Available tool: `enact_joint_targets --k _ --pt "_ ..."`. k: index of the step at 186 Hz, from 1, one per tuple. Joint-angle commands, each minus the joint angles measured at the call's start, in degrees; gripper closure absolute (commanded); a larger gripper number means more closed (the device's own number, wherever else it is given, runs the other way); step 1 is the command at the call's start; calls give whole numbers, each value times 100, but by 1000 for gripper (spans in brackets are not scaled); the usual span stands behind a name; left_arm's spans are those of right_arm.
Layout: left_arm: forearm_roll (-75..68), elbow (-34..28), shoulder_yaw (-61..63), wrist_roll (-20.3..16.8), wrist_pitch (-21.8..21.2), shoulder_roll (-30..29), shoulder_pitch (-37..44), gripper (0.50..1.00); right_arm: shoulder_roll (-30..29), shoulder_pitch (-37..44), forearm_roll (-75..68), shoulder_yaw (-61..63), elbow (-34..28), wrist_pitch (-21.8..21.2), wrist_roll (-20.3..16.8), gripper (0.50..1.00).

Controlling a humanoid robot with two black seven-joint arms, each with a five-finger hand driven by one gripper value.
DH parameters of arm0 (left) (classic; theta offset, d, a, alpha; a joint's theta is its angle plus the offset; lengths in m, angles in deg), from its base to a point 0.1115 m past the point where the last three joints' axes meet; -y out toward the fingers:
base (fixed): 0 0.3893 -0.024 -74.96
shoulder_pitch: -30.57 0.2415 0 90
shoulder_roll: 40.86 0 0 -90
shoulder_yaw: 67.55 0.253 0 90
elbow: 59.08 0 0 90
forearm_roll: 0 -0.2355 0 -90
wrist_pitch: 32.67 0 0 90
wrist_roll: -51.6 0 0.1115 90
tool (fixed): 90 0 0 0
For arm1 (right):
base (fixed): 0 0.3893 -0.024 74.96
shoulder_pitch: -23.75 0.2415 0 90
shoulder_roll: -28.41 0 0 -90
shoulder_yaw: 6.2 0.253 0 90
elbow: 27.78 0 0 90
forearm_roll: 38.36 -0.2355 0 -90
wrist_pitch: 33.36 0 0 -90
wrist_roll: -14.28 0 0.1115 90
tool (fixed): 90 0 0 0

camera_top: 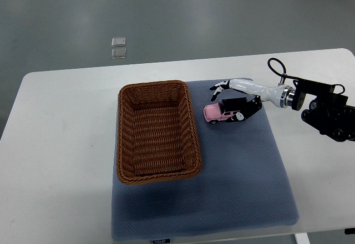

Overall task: Place pink car in brown basket
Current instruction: 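Reach the right hand over the pink toy car and lower onto it, then close the right hand fingers around the pink car's body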

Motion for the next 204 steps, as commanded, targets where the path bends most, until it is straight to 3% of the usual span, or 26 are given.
enact_joint_targets --k 1,34,53,68,71,73,75,84,166,204 --pt "0 0 9 -3 0 0 0 500 1 4 13 -150 14 100 0 611" --pt "0 0 0 5 0 0 0 500 27 -5 22 -229 50 161 0 628" --pt "0 0 0 5 0 0 -9 500 71 -14 22 -229 67 196 0 675" --pt "0 0 0 5 0 0 -9 500 80 -22 48 -256 67 240 0 791" --pt "0 0 9 -3 0 0 -9 500 80 -14 57 -291 76 240 0 840" --pt "0 0 9 -3 0 0 -9 500 80 -14 57 -291 76 240 0 840" --pt "0 0 0 5 0 0 -9 500 80 -14 66 -335 76 258 0 899" --pt "-9 0 0 5 0 0 -9 500 80 -5 66 -414 85 319 0 997" --pt "0 0 0 -3 0 0 -9 500 71 4 57 -563 102 759 0 1000" --pt "0 0 -9 5 0 0 -9 500 343 267 31 -511 -223 908 0 1000"
